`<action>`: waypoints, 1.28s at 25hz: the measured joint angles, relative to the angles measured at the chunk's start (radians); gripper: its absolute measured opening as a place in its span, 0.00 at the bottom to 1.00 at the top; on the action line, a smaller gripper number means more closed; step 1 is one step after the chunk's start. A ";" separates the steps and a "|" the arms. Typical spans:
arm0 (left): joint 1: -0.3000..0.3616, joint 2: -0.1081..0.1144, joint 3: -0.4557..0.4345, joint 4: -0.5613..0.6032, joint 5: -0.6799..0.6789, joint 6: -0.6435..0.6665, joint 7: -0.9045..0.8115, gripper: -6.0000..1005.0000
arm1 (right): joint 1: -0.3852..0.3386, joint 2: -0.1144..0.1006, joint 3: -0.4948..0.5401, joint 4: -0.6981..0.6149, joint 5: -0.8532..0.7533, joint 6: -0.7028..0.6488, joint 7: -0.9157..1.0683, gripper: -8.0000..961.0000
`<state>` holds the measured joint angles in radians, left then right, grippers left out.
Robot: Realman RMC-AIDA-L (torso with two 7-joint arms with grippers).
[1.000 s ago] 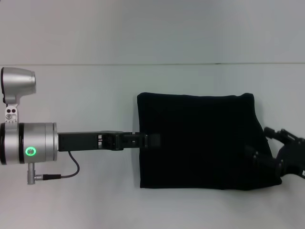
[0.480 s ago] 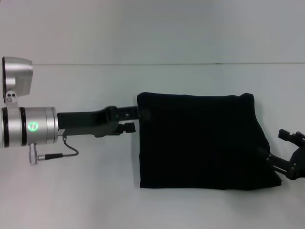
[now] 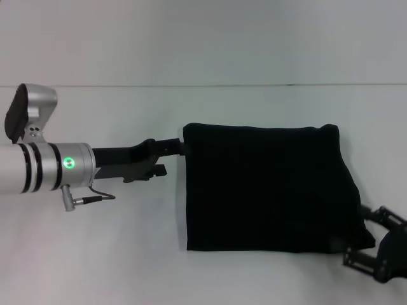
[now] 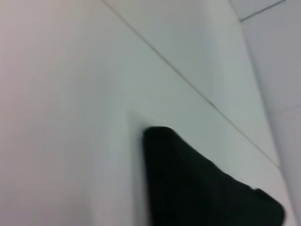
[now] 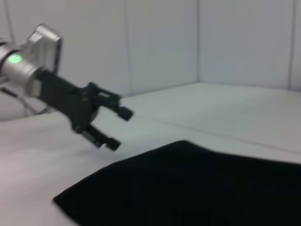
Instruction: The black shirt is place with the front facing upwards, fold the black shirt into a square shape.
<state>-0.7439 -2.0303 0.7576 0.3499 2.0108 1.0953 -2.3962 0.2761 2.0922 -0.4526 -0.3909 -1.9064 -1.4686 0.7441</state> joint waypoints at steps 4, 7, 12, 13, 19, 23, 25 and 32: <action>-0.002 -0.012 0.024 0.000 0.004 -0.049 0.001 0.87 | 0.003 0.002 -0.001 0.017 -0.044 -0.004 -0.031 0.91; -0.003 -0.031 0.027 0.000 0.005 -0.082 0.001 0.87 | 0.004 0.002 -0.001 0.024 -0.050 -0.011 -0.033 0.91; -0.016 -0.055 0.028 0.000 0.008 -0.112 0.003 0.87 | 0.005 0.002 -0.001 0.031 -0.051 -0.013 -0.033 0.91; -0.019 -0.060 0.028 0.000 0.008 -0.120 0.003 0.87 | 0.005 0.002 -0.001 0.031 -0.051 -0.013 -0.033 0.91; -0.032 -0.084 0.065 -0.002 0.010 -0.176 0.001 0.87 | 0.005 0.002 -0.002 0.032 -0.052 -0.017 -0.033 0.91; -0.036 -0.092 0.069 -0.003 0.010 -0.185 -0.001 0.87 | 0.005 0.002 -0.001 0.032 -0.053 -0.018 -0.033 0.91; -0.040 -0.094 0.069 -0.004 0.010 -0.182 -0.001 0.87 | 0.006 0.002 -0.001 0.032 -0.053 -0.019 -0.032 0.91; -0.055 -0.095 0.082 -0.006 0.009 -0.174 -0.001 0.84 | 0.009 0.002 -0.001 0.032 -0.053 -0.024 -0.027 0.91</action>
<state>-0.7990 -2.1254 0.8399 0.3439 2.0196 0.9216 -2.3977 0.2852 2.0938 -0.4533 -0.3589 -1.9589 -1.4926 0.7171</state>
